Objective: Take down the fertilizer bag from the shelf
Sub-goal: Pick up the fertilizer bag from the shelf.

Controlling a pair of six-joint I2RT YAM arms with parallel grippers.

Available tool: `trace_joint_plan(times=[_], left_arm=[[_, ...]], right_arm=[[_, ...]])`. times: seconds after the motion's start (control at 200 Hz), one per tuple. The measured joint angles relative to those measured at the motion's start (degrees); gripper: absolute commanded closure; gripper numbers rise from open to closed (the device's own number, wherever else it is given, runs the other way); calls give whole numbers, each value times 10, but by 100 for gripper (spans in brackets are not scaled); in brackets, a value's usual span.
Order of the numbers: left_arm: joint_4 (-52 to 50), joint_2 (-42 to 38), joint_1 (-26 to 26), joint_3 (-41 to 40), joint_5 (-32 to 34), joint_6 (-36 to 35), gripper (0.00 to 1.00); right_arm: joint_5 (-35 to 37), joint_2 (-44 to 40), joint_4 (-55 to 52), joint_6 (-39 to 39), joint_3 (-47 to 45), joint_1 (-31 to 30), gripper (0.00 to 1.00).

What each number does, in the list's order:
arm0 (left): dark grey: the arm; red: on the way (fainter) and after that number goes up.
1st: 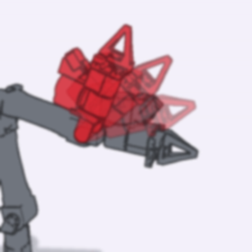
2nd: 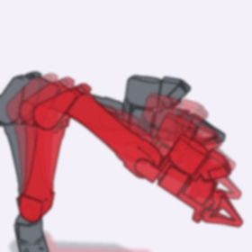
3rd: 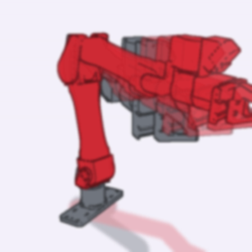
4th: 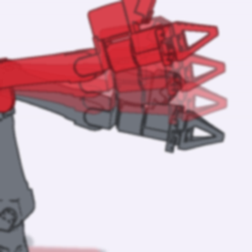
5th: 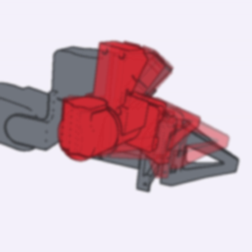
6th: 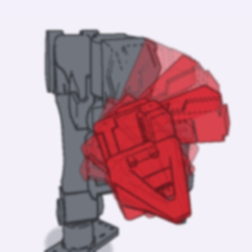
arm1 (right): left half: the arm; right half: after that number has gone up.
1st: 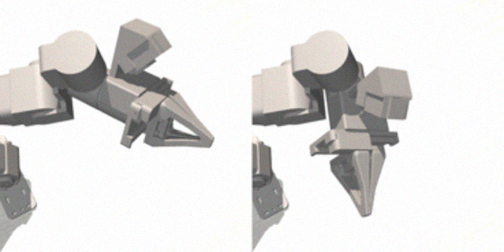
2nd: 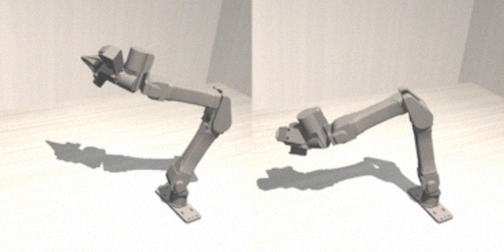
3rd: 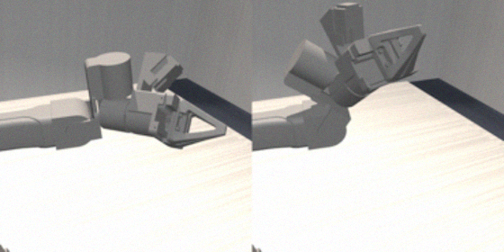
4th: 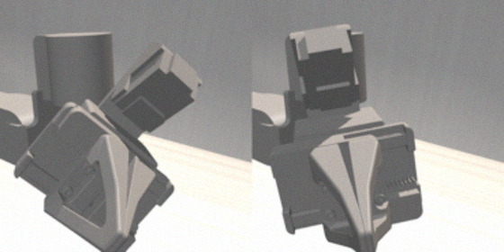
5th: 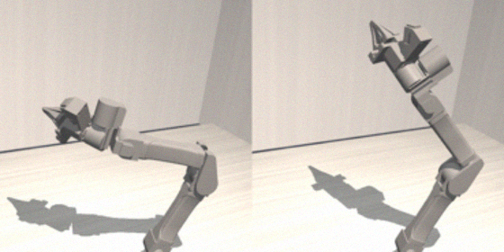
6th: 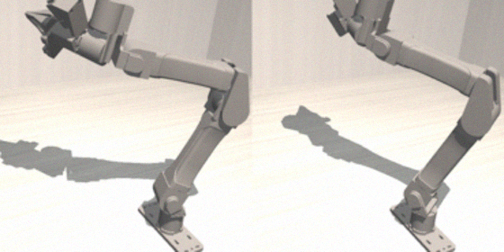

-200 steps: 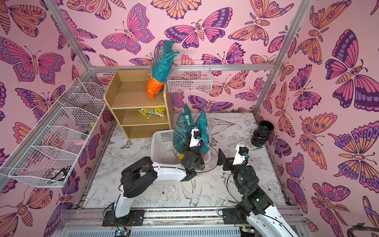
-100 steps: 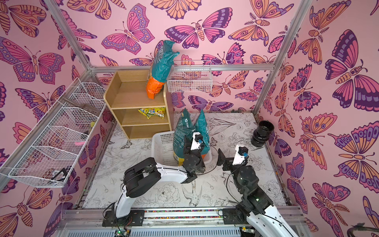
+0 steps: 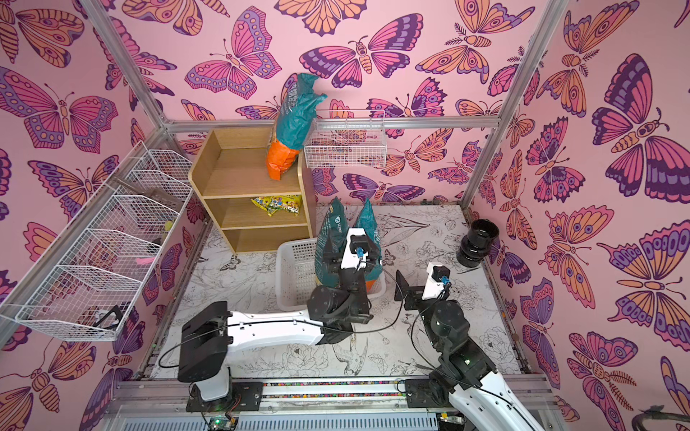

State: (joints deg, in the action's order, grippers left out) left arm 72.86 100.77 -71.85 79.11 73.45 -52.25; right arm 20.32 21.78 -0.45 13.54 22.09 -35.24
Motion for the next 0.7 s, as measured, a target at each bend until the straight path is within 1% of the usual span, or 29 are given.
trace_joint_plan(times=[0.04,0.055,0.08,0.085,0.105,0.135,0.19,0.255,0.3,0.361,0.416,0.516,0.551,0.611,0.701], left_arm=[[-74,-19,26,26,-3,24,8],[-116,-28,42,39,-7,53,8],[-168,-38,62,54,-15,73,8],[-190,-41,72,62,-19,93,8],[-236,-48,92,76,-26,113,8],[-325,-60,138,110,-46,168,7],[-439,-65,214,174,-80,240,5],[-527,-56,291,252,-111,279,3],[-568,-39,326,315,-133,286,2],[-601,0,348,409,-167,281,0],[-626,43,355,495,-195,266,0],[-676,153,364,661,-234,232,0],[-695,190,369,706,-245,220,0],[-725,233,377,738,-261,202,0],[-781,270,388,737,-292,194,0]], right_arm=[[0,0,0,0,0,0,1],[0,0,-1,0,0,0,1],[1,0,-1,0,0,0,1],[2,-1,-1,0,0,0,1],[2,-1,-2,0,0,0,1],[3,-2,-2,0,0,0,1],[6,-6,-5,0,0,0,1],[10,-14,-7,-1,0,0,1],[12,-20,-8,-1,0,0,1],[13,-30,-10,0,0,0,1],[12,-40,-12,-1,0,0,1],[12,-63,-18,-1,0,0,1],[12,-73,-21,-1,0,0,1],[11,-90,-23,0,0,0,1],[10,-114,-22,0,-4,0,1]])
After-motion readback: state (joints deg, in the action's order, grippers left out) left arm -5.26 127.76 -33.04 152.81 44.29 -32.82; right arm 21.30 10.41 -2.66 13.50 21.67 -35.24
